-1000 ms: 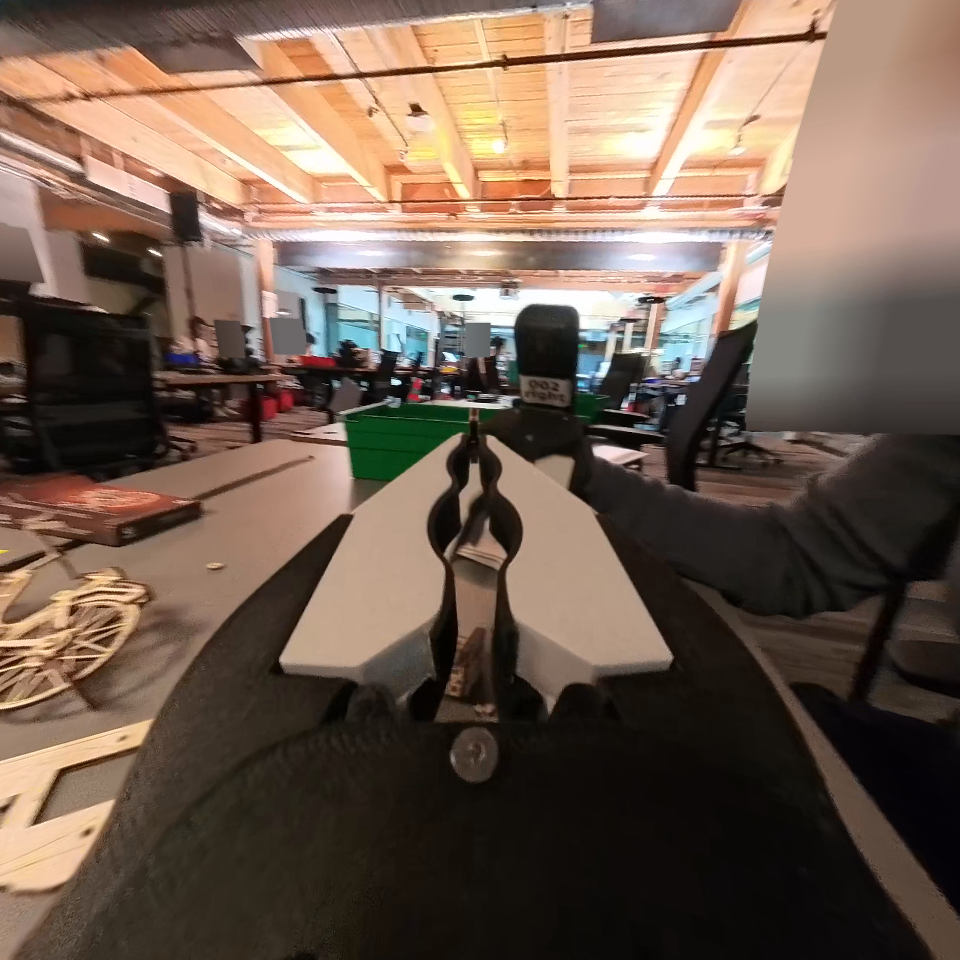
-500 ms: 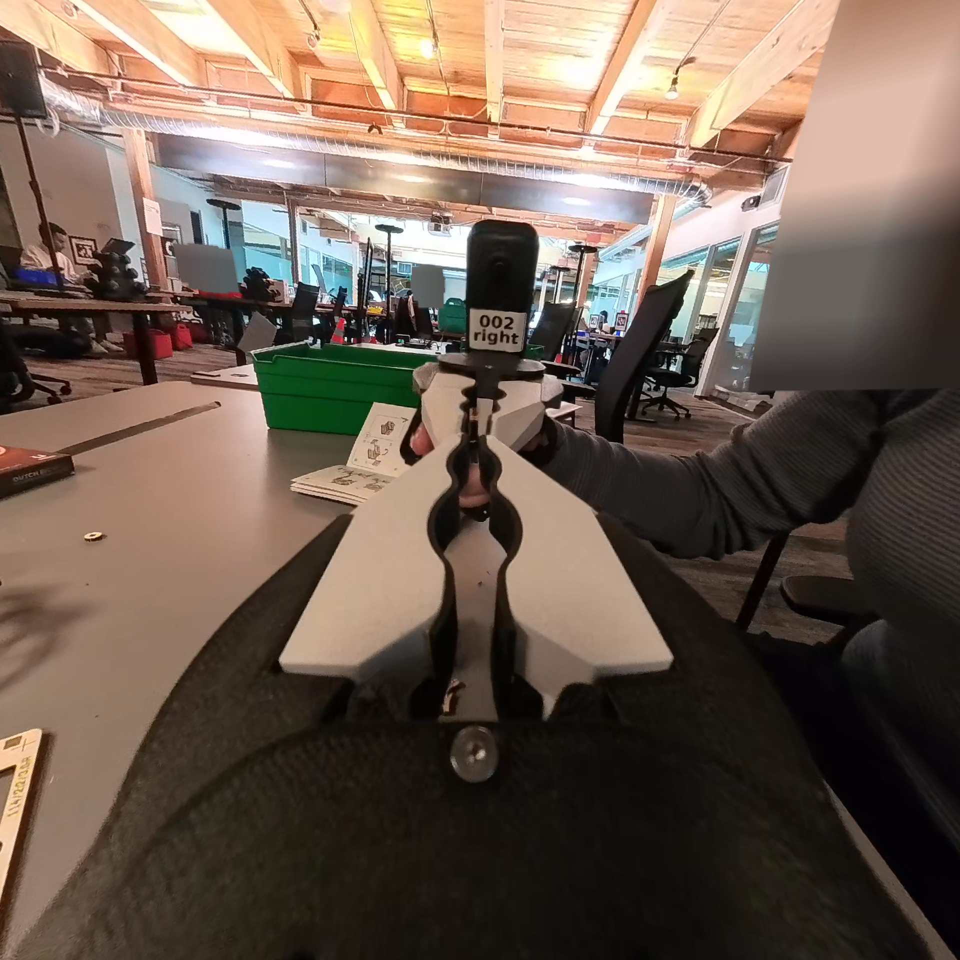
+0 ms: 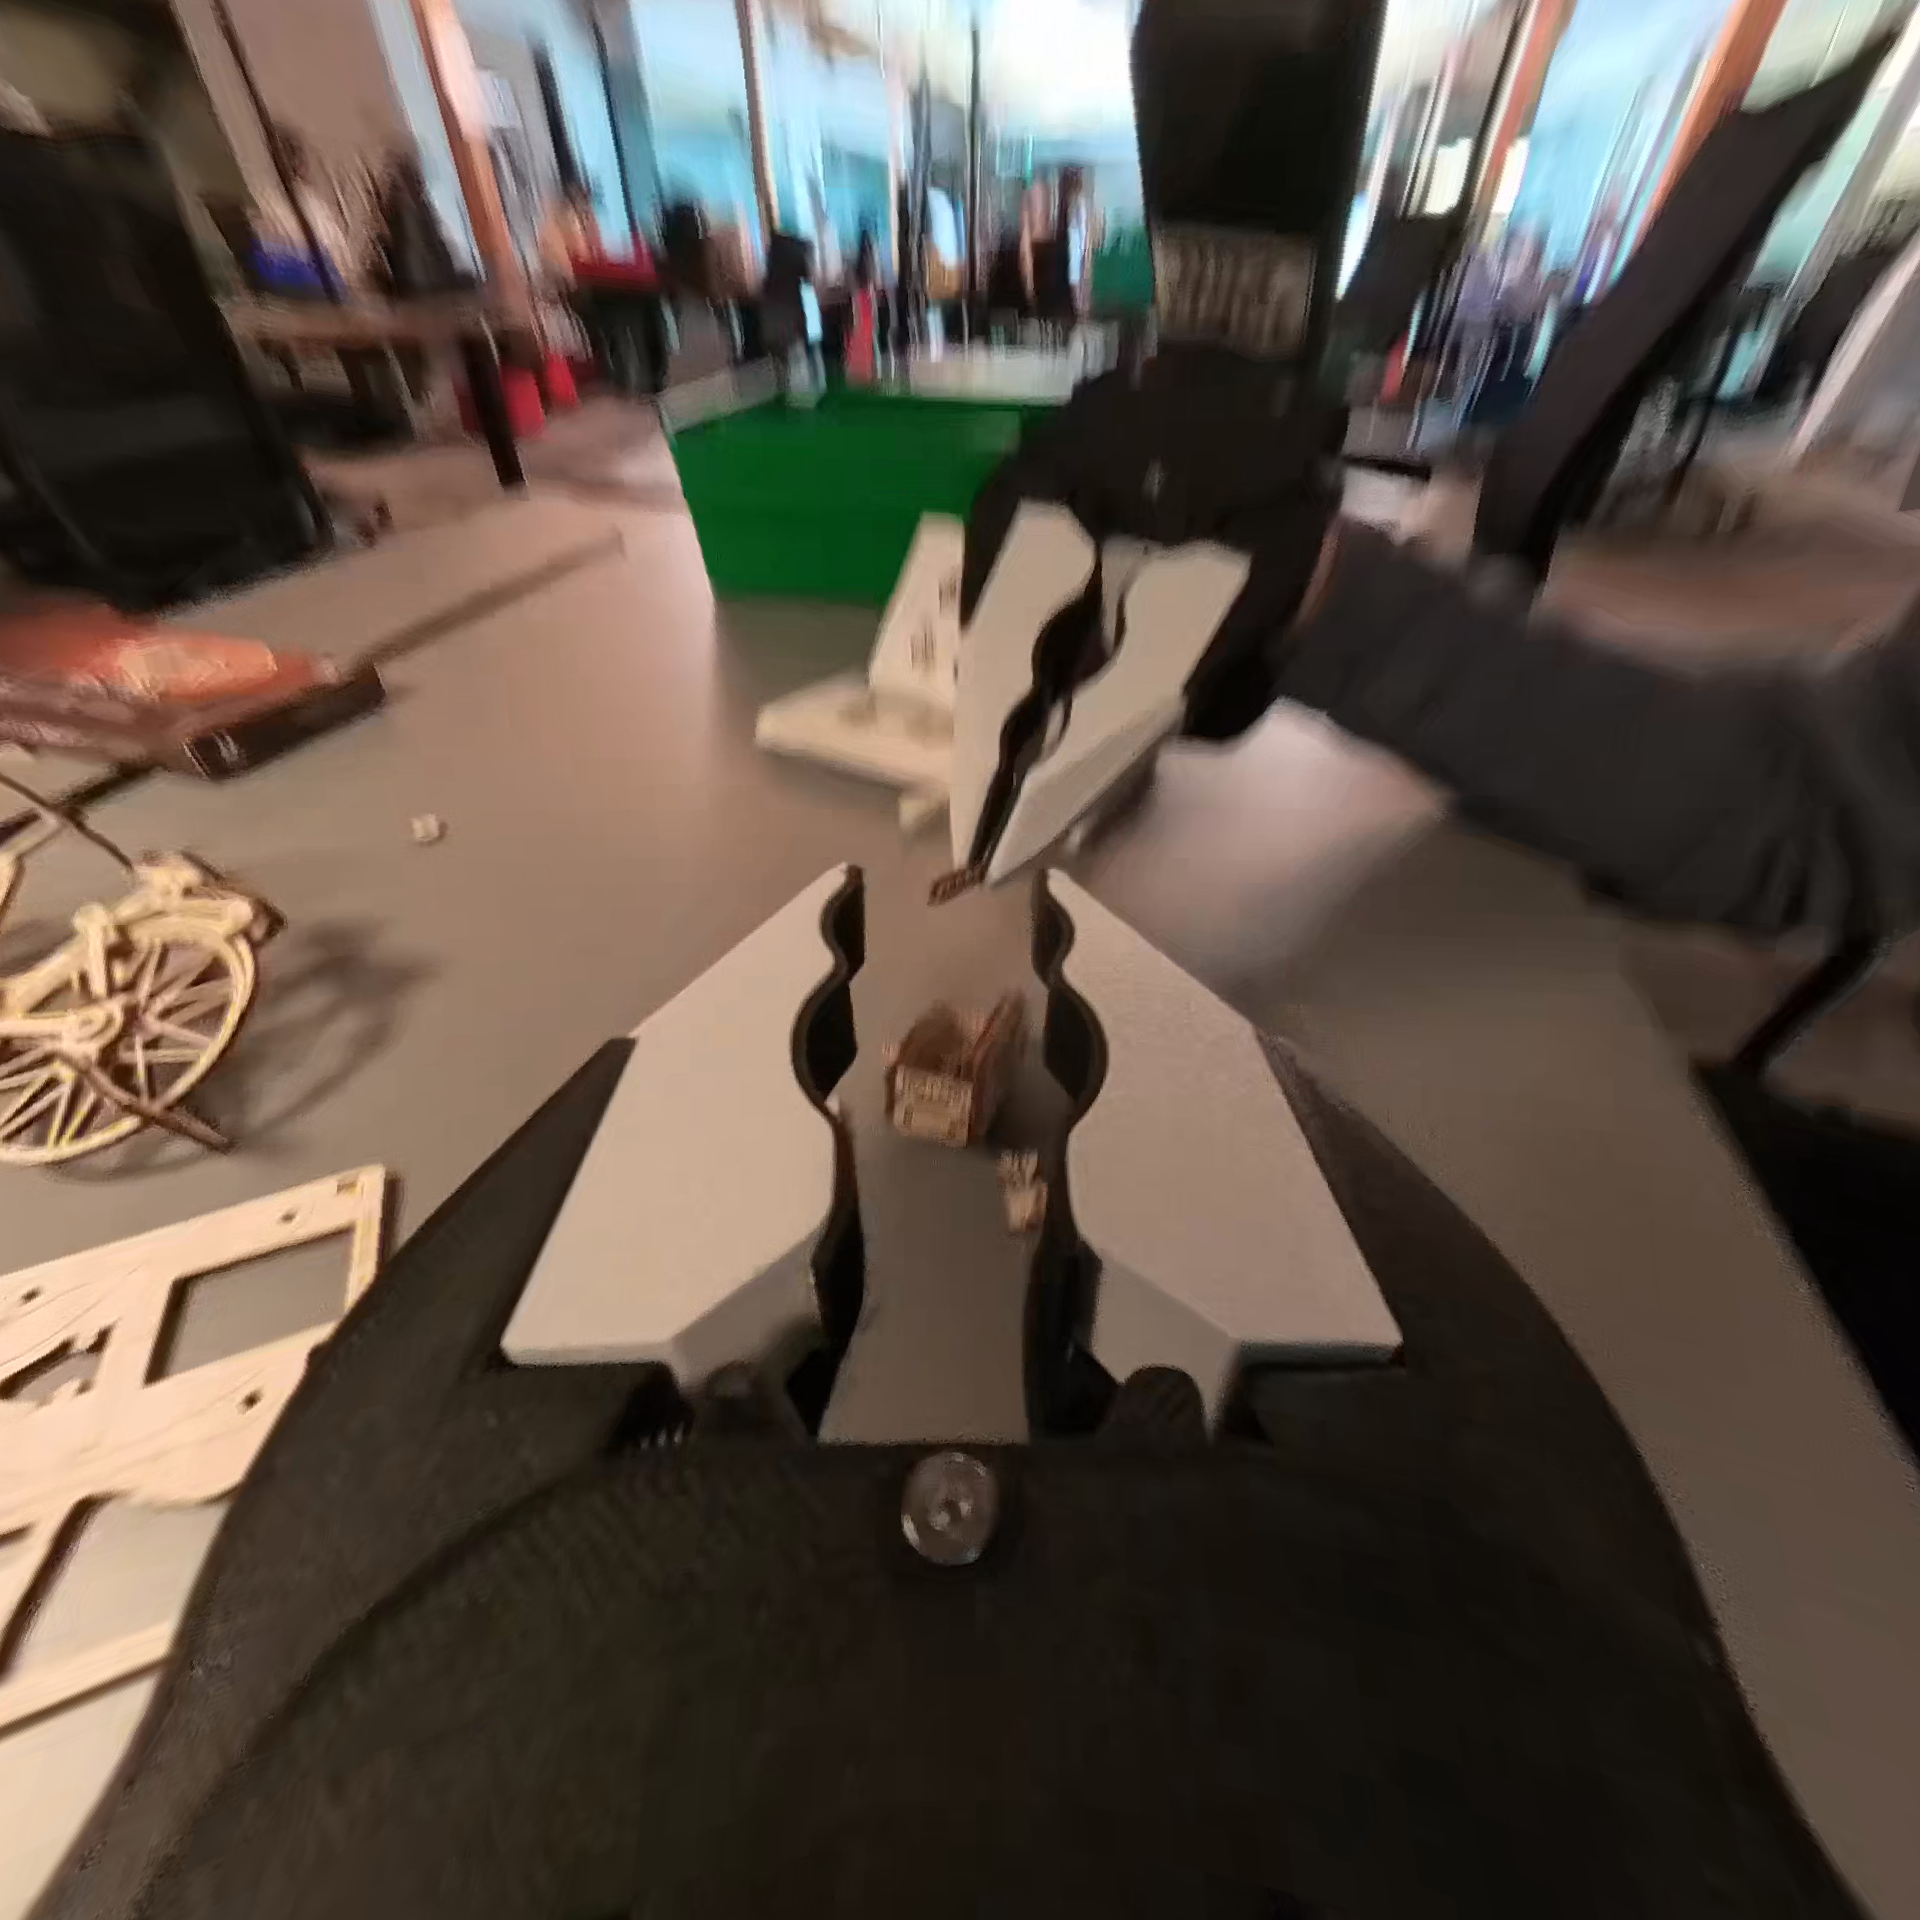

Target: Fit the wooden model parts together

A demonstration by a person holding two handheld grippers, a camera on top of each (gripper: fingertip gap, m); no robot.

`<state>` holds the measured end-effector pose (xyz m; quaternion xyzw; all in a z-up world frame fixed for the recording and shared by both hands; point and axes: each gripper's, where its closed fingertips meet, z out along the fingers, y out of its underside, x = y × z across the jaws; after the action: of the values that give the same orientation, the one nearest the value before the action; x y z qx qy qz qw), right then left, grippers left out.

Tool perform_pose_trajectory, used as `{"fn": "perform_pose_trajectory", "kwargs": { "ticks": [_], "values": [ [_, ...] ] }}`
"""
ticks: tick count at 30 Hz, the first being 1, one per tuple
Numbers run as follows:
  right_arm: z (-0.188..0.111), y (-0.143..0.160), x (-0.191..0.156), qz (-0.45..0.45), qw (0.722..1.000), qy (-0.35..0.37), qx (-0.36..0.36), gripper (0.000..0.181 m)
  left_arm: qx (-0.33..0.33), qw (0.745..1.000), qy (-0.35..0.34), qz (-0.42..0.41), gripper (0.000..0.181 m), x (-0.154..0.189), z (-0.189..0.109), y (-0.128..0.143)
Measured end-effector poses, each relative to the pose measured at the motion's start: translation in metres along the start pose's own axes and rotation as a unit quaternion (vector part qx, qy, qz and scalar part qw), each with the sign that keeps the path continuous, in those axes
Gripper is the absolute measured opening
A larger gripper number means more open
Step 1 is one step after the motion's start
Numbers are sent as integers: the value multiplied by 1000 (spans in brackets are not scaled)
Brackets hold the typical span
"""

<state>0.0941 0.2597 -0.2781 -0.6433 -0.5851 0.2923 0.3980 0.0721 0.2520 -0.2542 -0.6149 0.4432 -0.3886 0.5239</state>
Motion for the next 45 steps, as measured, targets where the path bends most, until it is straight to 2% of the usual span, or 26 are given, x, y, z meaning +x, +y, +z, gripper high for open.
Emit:
{"fn": "perform_pose_trajectory", "kwargs": {
  "ticks": [4, 6, 10, 14, 22, 30, 38, 45],
  "values": [
    [5, 15, -3, -4, 998, -25, -55, 0, -135, 990, 40, -6, 65, 5, 7, 32],
    [8, 20, -3, -21, 996, -34, -79, 1, -170, 984, 53, 0, 67, 8, 11, 43],
    [13, 26, -2, -45, 990, -58, -125, 1, -220, 973, 39, 51, 52, -2, 14, 57],
    [19, 29, -2, -59, 983, -78, -152, 1, -223, 972, 69, 31, 41, 1, 17, 60],
    [24, 34, -5, -76, 969, -111, -208, 1, -245, 966, 69, 52, 29, 2, 18, 72],
    [25, 34, -8, -88, 961, -117, -236, 1, -248, 966, 61, 50, 28, 4, 17, 72],
    [24, 34, -7, -66, 966, -94, -231, 1, -258, 964, -4, 64, 29, -3, 20, 72],
    [24, 32, -8, -68, 965, -97, -233, 2, -257, 964, -6, 65, 28, -3, 19, 72]
  ]
}}
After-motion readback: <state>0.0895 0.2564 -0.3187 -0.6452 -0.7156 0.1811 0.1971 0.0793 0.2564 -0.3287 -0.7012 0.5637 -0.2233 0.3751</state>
